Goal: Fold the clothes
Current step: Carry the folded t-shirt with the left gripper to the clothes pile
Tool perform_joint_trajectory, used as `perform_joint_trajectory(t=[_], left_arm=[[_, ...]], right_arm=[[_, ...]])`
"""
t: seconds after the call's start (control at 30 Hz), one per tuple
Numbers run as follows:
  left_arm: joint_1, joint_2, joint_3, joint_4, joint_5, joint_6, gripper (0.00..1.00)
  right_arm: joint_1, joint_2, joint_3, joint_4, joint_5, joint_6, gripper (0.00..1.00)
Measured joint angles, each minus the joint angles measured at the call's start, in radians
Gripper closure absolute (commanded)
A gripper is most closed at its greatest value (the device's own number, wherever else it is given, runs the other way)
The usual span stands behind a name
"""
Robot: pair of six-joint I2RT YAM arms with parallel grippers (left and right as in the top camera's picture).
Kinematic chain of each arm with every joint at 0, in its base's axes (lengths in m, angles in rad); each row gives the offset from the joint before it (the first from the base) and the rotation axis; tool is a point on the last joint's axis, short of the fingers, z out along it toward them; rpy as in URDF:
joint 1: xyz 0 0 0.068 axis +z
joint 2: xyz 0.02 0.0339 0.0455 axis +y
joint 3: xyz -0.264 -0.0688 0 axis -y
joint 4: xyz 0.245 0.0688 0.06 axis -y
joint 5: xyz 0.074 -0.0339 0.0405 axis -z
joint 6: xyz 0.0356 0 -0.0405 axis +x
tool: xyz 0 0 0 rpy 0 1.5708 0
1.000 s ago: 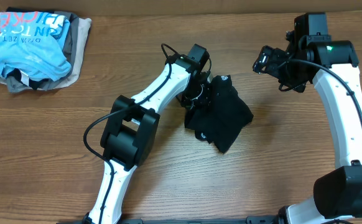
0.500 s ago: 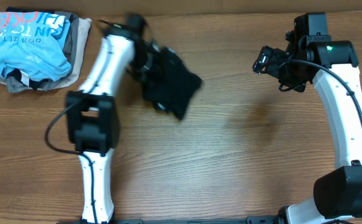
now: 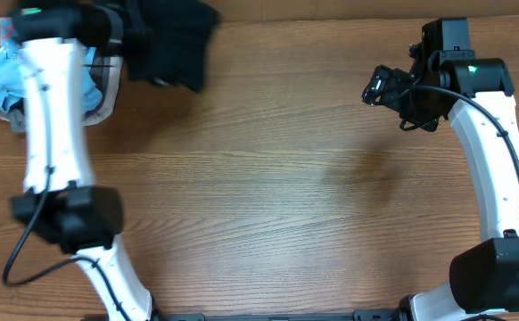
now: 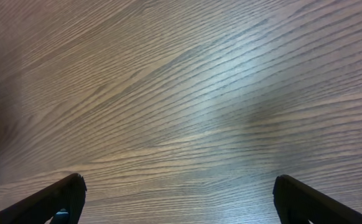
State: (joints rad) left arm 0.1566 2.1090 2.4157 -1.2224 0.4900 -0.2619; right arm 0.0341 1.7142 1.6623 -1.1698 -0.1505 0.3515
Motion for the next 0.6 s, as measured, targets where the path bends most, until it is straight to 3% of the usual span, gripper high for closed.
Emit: perform_joint_trajectory(t=[0.27, 0.6], left_arm=[[0.284, -0.032, 0.011, 0.000, 0.020, 0.000, 0.96], [0.475, -0.032, 0.011, 0.066, 0.147, -0.001, 0.96]], right_arm=[[0.000, 0.000, 0.000, -0.001, 0.000, -0.001, 0.00], [0.000, 0.000, 0.000, -0.005, 0.000, -0.001, 0.00]])
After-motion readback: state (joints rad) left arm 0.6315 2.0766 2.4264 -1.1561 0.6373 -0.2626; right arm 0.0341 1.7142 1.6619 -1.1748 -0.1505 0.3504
